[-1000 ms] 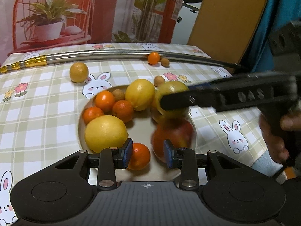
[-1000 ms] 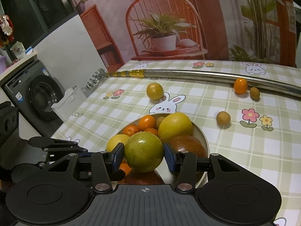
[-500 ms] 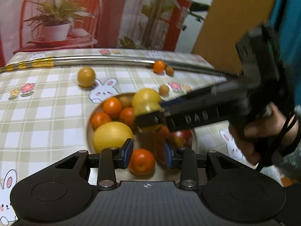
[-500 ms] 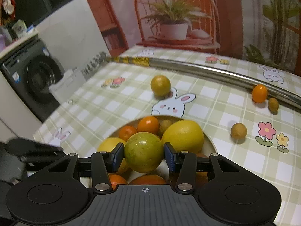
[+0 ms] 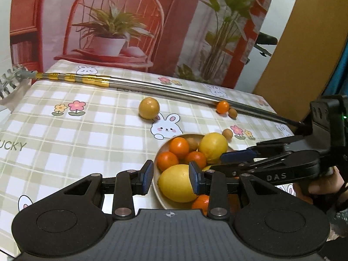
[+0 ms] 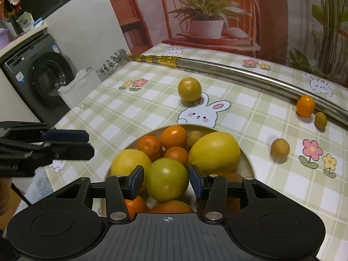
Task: Organize fruits
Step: 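Lower the yellow-green citrus onto the plate and open the right tool, then move both tools back toward the loose fruit, left tool toward a brown kiwi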
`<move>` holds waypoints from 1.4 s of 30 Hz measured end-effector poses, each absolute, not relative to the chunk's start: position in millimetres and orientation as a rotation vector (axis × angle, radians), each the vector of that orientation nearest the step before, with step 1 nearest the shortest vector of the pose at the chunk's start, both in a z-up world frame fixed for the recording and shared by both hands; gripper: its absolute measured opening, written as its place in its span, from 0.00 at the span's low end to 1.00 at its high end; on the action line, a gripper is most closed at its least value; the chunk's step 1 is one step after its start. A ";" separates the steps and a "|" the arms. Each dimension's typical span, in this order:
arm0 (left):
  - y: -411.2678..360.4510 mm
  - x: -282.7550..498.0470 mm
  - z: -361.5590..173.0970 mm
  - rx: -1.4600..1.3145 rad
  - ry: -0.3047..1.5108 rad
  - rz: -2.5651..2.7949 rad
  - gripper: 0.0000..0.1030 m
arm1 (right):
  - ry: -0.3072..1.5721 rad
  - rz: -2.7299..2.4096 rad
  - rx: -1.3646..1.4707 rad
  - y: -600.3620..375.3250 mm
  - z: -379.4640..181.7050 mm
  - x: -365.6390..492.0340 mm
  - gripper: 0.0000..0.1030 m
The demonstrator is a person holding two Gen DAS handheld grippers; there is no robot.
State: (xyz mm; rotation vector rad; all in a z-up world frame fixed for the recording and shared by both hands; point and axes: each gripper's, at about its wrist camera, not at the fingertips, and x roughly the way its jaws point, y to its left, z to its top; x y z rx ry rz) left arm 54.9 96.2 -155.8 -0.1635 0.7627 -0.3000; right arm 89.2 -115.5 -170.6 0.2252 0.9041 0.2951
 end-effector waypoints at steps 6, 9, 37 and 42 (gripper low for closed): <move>103.2 56.4 -153.5 -0.166 0.754 -0.279 0.36 | 0.870 0.280 0.228 -121.0 -161.3 85.1 0.42; 107.8 60.2 -147.9 -0.163 0.739 -0.266 0.36 | 0.829 0.241 0.230 -132.8 -151.4 82.3 0.42; 2.0 169.3 -140.7 0.004 0.778 -0.560 0.36 | 0.616 -0.128 0.250 -264.0 -132.1 72.1 0.42; -38.9 194.8 -168.7 0.018 0.855 -0.667 0.36 | 0.621 -0.147 0.292 -280.9 -145.0 70.5 0.42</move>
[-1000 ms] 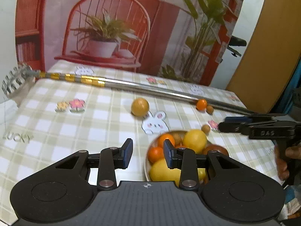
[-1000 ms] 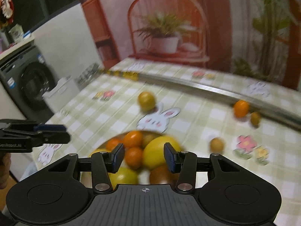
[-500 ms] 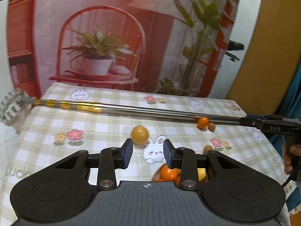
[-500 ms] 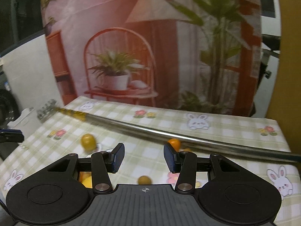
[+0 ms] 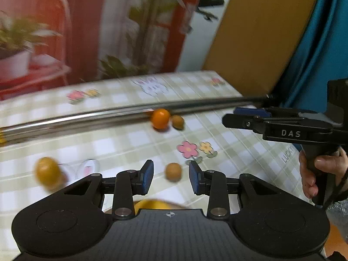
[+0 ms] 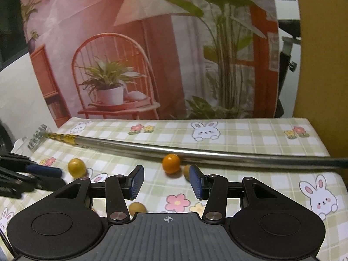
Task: Organize fruits
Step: 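Move both tools back toward the loose fruit, left tool toward a brown kiwi, then grasp the brown kiwi with the left tool while the right tool grasps a small yellow citrus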
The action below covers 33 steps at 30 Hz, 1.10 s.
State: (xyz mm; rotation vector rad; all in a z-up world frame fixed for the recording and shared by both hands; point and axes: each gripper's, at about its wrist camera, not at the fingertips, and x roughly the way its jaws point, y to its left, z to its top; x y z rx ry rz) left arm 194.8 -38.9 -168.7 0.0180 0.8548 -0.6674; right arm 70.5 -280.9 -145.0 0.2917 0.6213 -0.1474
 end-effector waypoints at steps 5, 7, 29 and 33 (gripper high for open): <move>-67.1 217.0 -196.9 0.012 0.955 -0.722 0.36 | 0.630 -0.164 0.340 -296.5 -159.0 68.5 0.42; -75.8 222.7 -204.9 0.035 0.971 -0.708 0.36 | 0.633 -0.171 0.343 -301.2 -163.3 67.5 0.42; -89.3 244.2 -225.0 0.103 1.037 -0.594 0.27 | 0.649 -0.152 0.404 -311.1 -176.4 69.5 0.42; -81.8 237.2 -216.6 0.086 1.013 -0.596 0.27 | 0.658 -0.147 0.402 -308.7 -174.8 69.4 0.42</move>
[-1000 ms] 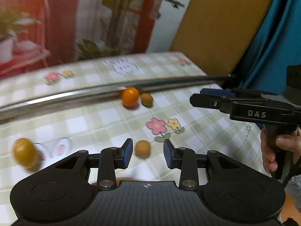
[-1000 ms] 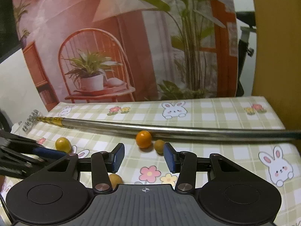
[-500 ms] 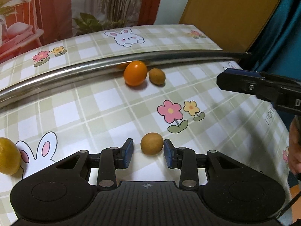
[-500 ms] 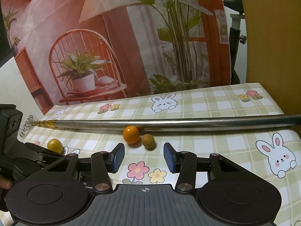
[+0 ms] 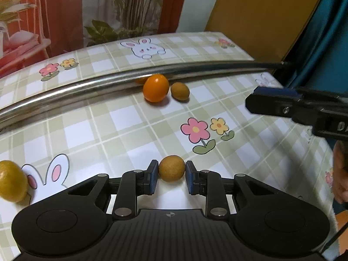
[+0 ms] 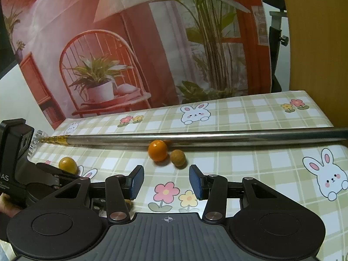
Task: Organize fruits
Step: 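Grasp the brown kiwi with the left tool while the right tool grasps a small yellow citrus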
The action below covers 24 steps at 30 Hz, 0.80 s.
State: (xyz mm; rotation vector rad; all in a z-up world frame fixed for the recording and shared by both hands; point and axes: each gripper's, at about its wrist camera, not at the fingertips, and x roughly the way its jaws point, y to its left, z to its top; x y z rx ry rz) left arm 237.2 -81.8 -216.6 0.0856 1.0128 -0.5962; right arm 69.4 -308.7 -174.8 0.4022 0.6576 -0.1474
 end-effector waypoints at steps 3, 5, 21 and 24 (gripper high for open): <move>-68.9 227.9 -203.2 0.061 0.977 -0.584 0.27 | 0.663 -0.139 0.401 -304.1 -172.7 69.9 0.42; -56.3 219.3 -193.1 0.043 0.953 -0.565 0.27 | 0.664 -0.128 0.405 -300.3 -170.8 70.8 0.42; 89.4 128.2 -135.0 -0.104 0.816 -0.261 0.27 | 0.713 0.029 0.336 -214.7 -155.6 111.0 0.42; 117.4 112.0 -129.4 -0.123 0.793 -0.205 0.27 | 0.727 0.071 0.326 -192.4 -150.6 123.3 0.42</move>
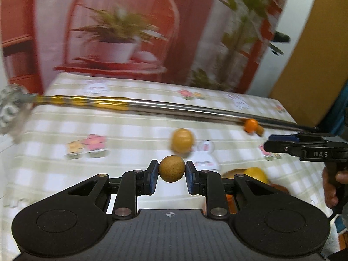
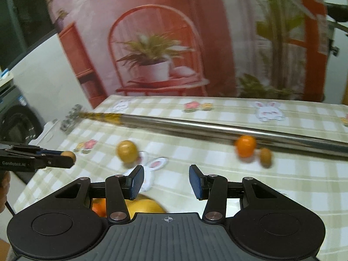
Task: Organize fruits
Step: 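Grasp the brown kiwi with the left tool while the right tool grasps a small yellow citrus, then carry the kiwi toward the plate with the left tool while the right tool carries the citrus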
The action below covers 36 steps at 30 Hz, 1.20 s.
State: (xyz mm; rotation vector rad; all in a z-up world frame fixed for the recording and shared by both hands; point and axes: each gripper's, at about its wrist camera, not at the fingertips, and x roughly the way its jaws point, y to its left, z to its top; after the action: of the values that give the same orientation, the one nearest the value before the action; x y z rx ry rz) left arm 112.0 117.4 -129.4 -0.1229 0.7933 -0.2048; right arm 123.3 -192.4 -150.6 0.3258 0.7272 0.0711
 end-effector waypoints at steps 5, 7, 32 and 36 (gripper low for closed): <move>159.8 93.8 -121.5 -0.163 0.750 -0.117 0.27 | 0.745 0.128 0.295 -158.0 -141.3 143.2 0.42; 169.9 90.6 -121.4 -0.170 0.734 -0.086 0.27 | 0.756 0.143 0.276 -145.7 -138.8 153.3 0.42; 186.3 83.5 -140.2 -0.213 0.721 -0.096 0.27 | 1.012 0.076 0.205 -88.2 -211.8 289.5 0.41; 178.7 83.7 -136.3 -0.205 0.718 -0.124 0.27 | 1.018 0.083 0.220 -90.0 -209.9 287.1 0.40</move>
State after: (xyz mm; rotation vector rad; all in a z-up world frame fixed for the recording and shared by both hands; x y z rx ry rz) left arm 83.7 178.7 -136.3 -0.2045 0.7179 -0.1244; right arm 287.1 -90.0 -209.9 0.2197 1.0184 0.0830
